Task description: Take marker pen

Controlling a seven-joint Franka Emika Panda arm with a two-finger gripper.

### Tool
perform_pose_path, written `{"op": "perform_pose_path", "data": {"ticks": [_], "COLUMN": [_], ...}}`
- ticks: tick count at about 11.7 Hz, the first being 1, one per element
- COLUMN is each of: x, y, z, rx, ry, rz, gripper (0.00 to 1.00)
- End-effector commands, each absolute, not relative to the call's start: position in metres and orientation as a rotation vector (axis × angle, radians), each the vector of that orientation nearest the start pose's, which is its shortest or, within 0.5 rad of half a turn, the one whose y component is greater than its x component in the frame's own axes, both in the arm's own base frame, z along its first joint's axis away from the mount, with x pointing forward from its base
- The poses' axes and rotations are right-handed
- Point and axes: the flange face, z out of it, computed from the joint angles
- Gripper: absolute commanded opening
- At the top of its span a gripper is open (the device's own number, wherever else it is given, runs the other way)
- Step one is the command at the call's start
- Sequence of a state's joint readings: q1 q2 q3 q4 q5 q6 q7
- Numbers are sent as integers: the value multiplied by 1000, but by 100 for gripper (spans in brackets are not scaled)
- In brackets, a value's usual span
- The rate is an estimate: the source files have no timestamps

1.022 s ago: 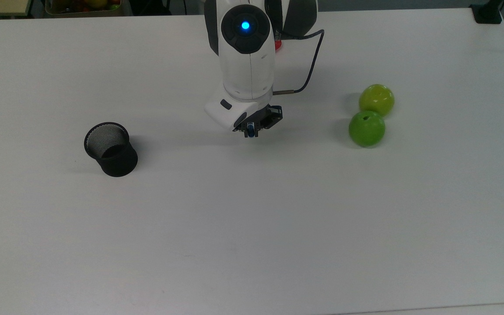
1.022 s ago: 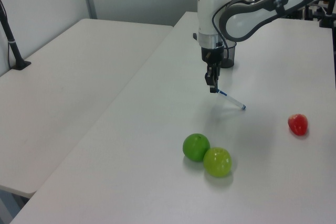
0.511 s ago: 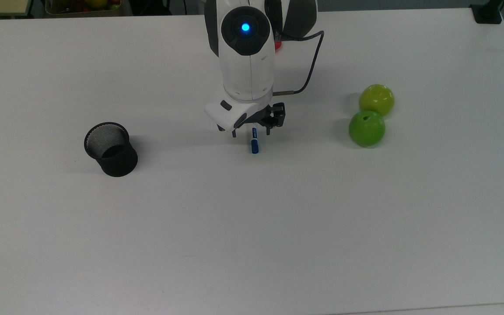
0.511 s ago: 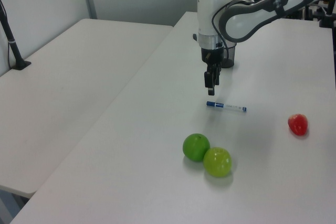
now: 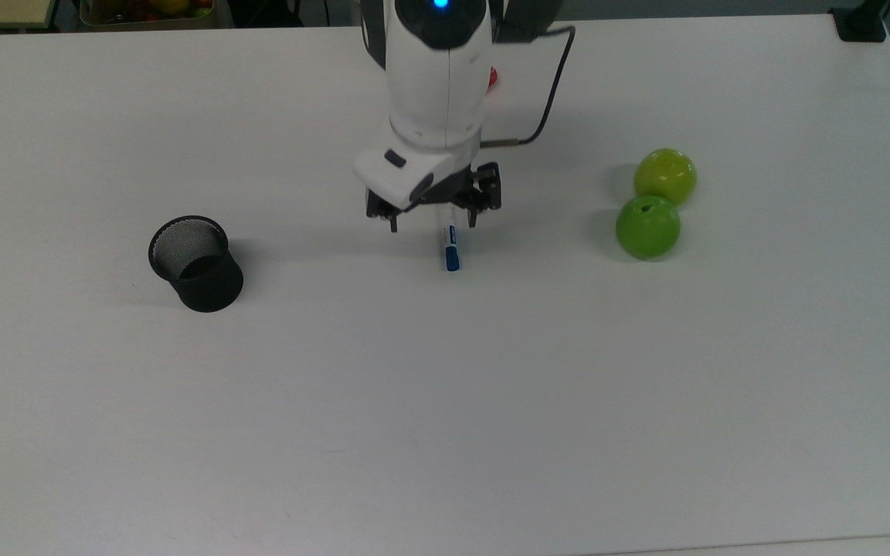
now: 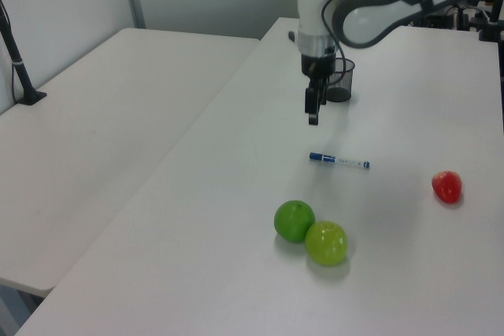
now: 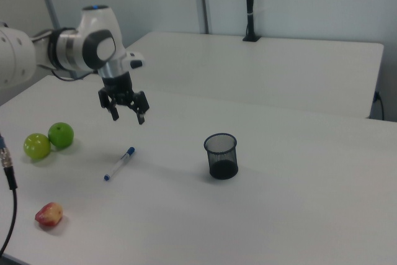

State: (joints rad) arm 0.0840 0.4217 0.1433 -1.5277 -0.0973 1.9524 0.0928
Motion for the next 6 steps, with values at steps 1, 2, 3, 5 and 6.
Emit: {"op": "perform_pose_path", "data": {"ticks": [1, 2, 3, 5, 6], "x": [627, 613, 600, 570, 557], "y": [116, 112, 109, 104, 101], "z": [506, 528, 552, 598, 612], "rx": [-3212, -3221, -3226, -3223, -3226], "ry": [-200, -189, -178, -157, -147], "rz": [-18, -2, -10, -27, -15], "gripper": [100, 100, 100, 100, 100]}}
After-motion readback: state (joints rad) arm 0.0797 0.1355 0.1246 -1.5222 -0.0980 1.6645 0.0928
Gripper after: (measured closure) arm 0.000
